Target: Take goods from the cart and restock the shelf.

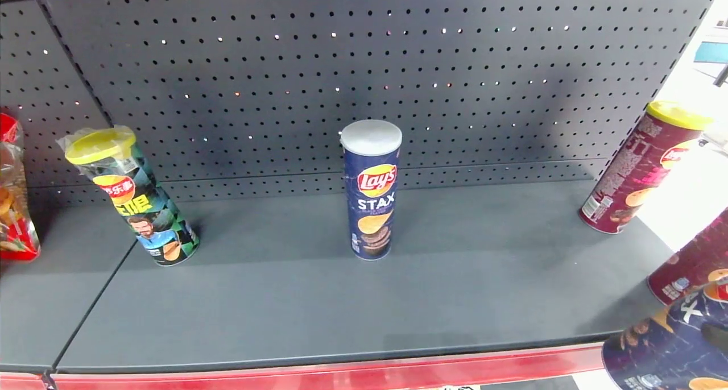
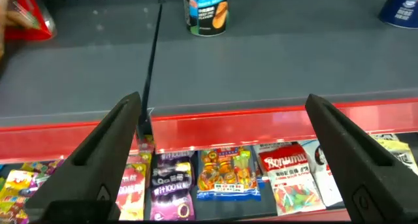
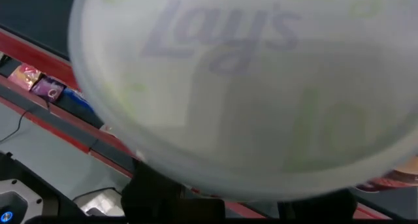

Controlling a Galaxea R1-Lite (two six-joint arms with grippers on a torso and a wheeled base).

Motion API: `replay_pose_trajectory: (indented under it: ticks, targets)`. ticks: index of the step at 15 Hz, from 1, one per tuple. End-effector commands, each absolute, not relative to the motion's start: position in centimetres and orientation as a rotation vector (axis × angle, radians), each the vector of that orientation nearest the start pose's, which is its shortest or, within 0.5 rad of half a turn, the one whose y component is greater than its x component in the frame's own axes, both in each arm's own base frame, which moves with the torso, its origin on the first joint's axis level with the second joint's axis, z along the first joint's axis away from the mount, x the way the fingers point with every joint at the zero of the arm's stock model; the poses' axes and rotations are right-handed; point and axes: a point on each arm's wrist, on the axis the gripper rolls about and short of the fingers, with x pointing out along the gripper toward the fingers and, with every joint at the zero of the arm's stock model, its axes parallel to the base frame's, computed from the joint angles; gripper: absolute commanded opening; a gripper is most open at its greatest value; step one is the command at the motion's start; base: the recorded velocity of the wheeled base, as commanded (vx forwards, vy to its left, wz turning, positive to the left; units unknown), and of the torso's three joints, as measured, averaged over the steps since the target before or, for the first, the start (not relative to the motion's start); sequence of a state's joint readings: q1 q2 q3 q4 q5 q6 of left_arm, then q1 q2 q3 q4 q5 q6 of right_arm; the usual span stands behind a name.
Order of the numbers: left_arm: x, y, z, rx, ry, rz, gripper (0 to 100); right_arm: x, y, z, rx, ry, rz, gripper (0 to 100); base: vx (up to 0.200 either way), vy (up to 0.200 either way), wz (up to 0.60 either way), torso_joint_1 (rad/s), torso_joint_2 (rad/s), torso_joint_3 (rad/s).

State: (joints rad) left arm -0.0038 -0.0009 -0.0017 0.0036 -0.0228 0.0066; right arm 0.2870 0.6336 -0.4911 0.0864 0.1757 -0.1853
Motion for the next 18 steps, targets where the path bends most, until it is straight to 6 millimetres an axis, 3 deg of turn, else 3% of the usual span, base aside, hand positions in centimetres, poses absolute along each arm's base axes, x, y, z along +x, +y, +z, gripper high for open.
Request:
replay_pose_trajectory:
  ticks: [1,8,9,11,12,15,17,18]
  targets:
    - [-2.3,0.0,7.6,0.006,0.001,-0.028,100,3.9,1.6,20.5,-0.194,0.187,0.481,0,0.000,0.000,0.00,0.000,0.00,0.000]
    - [-2.4,-0.1,8.2,0.017,-0.011,-0.069,100,4.6,2.0,22.1,-0.196,0.167,0.535,0,0.000,0.000,0.00,0.000,0.00,0.000]
    - [-1.3,-0.1,15.5,-0.010,-0.008,-0.132,100,4.8,2.3,22.0,-0.200,0.175,0.563,0,0.000,0.000,0.00,0.000,0.00,0.000]
    - [1.5,-0.4,23.2,-0.114,-0.025,-0.201,100,5.2,2.5,21.9,-0.206,0.196,0.583,0,0.000,0.000,0.00,0.000,0.00,0.000]
    - [3.8,-1.0,25.2,-0.062,0.009,-0.340,100,5.6,2.7,21.9,-0.207,0.210,0.584,0,0.000,0.000,0.00,0.000,0.00,0.000]
    - [8.1,-3.1,24.3,0.081,0.146,-0.695,100,6.3,3.0,22.1,-0.205,0.193,0.583,0,0.000,0.000,0.00,0.000,0.00,0.000]
    - [11.2,-4.6,23.9,0.112,0.190,-0.777,100,6.4,3.0,22.3,-0.203,0.184,0.581,0,0.000,0.000,0.00,0.000,0.00,0.000]
    - [14.0,-6.1,23.8,0.114,0.199,-0.822,100,6.4,3.0,22.2,-0.203,0.188,0.579,0,0.000,0.000,0.00,0.000,0.00,0.000]
